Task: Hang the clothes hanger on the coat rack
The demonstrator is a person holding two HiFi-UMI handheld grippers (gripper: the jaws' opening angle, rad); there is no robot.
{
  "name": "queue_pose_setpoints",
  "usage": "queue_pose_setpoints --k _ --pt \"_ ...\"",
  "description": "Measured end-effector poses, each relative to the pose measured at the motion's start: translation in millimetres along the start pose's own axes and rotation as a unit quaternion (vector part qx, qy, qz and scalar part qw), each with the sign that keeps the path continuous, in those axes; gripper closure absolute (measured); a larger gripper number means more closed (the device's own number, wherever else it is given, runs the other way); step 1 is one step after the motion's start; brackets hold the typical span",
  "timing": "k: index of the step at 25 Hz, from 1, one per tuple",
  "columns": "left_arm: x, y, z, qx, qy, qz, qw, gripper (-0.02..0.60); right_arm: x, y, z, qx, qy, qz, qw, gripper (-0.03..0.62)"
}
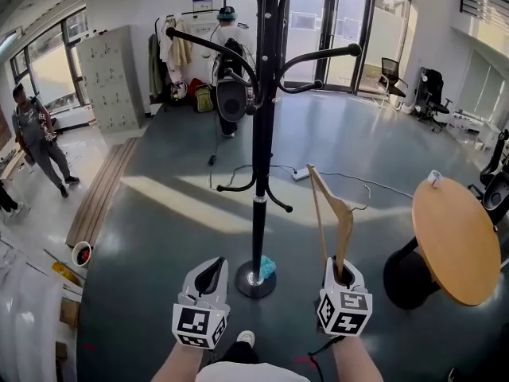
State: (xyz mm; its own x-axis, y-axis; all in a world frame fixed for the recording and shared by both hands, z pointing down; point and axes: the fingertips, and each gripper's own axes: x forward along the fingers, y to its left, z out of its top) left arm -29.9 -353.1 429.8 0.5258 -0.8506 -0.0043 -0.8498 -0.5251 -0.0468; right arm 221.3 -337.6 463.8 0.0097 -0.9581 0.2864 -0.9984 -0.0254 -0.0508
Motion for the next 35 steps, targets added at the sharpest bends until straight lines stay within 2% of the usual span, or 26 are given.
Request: queue_pose_setpoints --k 8,12,16,27,35 --pt "52.3 48.3 10.5 0.003 -0.013 -0.011 0.9999 0.581 60.2 16.9 76.1 -0.024 -0.045 -0.004 0.999 0.539" --pt "71.3 60.5 12.2 0.001 -0.011 -0.012 0.9999 0.581 82.4 18.2 118.6 -0.042 -0.068 -0.005 0.997 0.539" --pt "87.3 71.5 14.7 0.002 -0.012 -0.013 0.9998 0.581 104.5 23.1 143.8 -0.056 -0.074 -0.002 0.996 0.539" --pt "118.0 105.9 20.2 0.001 -0.021 -0.011 0.9997 0.581 174.4 52.9 178.1 -0.089 -0.056 0.026 0.994 0.539" --pt "123.8 114.7 4.5 -0.004 -0.007 -0.015 0.9998 0.581 201.6 66.1 170.6 -0.094 -0.034 0.036 0.994 0.539"
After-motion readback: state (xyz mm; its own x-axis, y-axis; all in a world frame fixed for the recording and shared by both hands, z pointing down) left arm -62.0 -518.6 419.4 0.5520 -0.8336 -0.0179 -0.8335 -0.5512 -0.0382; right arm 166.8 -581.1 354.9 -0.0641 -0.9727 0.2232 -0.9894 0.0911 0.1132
